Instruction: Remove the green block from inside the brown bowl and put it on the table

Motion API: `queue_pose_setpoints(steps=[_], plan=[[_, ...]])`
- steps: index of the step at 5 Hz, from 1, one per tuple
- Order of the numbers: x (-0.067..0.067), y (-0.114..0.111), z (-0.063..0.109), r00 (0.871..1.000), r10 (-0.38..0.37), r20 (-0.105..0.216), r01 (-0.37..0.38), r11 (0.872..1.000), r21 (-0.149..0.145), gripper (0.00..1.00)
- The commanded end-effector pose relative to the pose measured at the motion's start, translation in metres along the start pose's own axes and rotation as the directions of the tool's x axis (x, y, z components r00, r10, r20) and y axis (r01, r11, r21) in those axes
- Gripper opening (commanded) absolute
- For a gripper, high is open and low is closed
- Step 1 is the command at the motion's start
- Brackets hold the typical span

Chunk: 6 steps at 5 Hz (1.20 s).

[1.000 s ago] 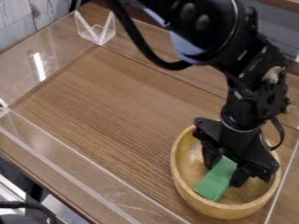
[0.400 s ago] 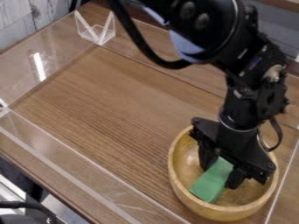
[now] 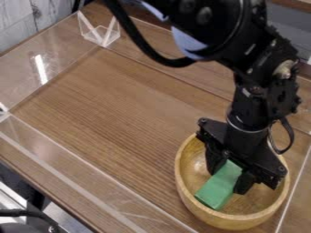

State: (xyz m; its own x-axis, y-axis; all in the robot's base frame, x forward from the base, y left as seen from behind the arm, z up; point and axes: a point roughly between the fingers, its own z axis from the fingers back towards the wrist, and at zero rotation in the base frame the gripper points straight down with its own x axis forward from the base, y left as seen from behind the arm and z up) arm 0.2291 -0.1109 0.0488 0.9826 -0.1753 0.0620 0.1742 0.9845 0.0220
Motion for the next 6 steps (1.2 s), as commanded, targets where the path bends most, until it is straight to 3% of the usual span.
queue_pose_setpoints(steps=[1, 6], plan=[[0.015, 0.001, 0.022, 0.997, 0.013, 0.081, -0.011, 1.0, -0.022, 0.0], [0.016, 0.016, 0.051, 0.995, 0.037, 0.091, -0.035, 0.999, -0.022, 0.0]])
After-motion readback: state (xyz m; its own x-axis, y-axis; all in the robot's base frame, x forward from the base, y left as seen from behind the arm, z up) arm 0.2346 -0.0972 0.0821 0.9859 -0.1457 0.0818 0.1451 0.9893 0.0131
